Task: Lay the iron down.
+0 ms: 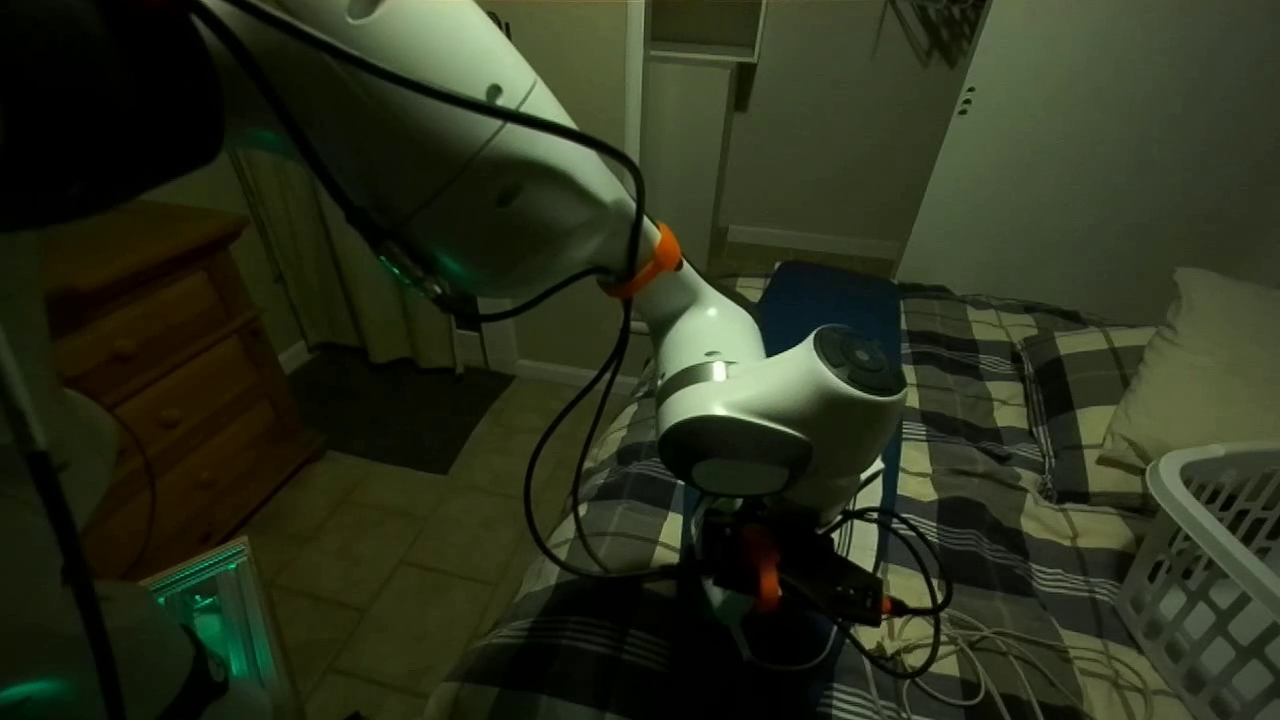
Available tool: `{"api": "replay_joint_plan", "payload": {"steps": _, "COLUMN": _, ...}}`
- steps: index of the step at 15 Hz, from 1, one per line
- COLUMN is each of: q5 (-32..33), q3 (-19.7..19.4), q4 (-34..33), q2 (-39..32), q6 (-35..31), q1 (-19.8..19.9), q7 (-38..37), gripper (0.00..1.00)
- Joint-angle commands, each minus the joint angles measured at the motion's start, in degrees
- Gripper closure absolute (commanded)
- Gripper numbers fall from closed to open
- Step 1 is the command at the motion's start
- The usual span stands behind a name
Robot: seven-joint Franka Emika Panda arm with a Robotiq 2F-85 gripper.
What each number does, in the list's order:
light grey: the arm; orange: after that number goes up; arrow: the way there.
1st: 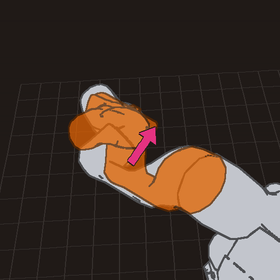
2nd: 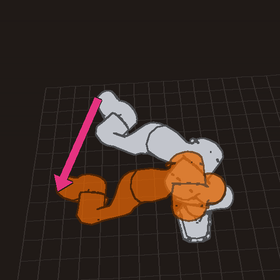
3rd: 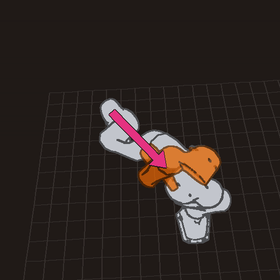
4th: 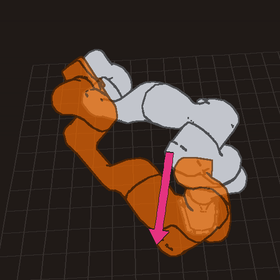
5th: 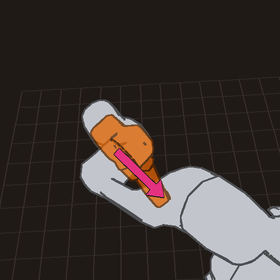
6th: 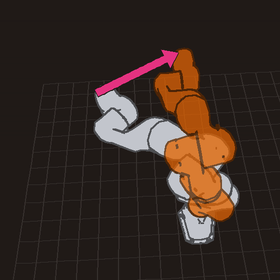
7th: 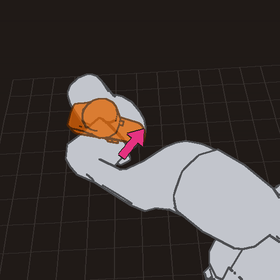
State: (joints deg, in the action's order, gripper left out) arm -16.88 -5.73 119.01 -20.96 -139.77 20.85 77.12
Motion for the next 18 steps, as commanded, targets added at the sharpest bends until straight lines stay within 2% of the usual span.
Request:
{"api": "replay_joint_plan", "payload": {"steps": 1, "q5": 2.44, "q3": -0.56, "q4": -3.31, "q2": -0.37, "q6": 1.14, "q1": -0.59, "q7": -3.20, "gripper": 0.85}}
{"api": "replay_joint_plan", "payload": {"steps": 5, "q5": 11.73, "q3": -3.69, "q4": -5.69, "q2": -0.11, "q6": 1.24, "q1": -4.02, "q7": -14.54, "gripper": 0.85}}
{"api": "replay_joint_plan", "payload": {"steps": 7, "q5": 17.99, "q3": -5.32, "q4": -8.27, "q2": -0.83, "q6": 3.10, "q1": -5.42, "q7": -21.60, "gripper": 0.85}}
{"api": "replay_joint_plan", "payload": {"steps": 9, "q5": 21.19, "q3": -5.42, "q4": -11.48, "q2": -2.52, "q6": 5.67, "q1": -5.49, "q7": -25.26, "gripper": 0.85}}
{"api": "replay_joint_plan", "payload": {"steps": 18, "q5": 17.48, "q3": 0.15, "q4": -22.71, "q2": -12.58, "q6": 5.64, "q1": -0.64, "q7": -22.56, "gripper": 0.85}}
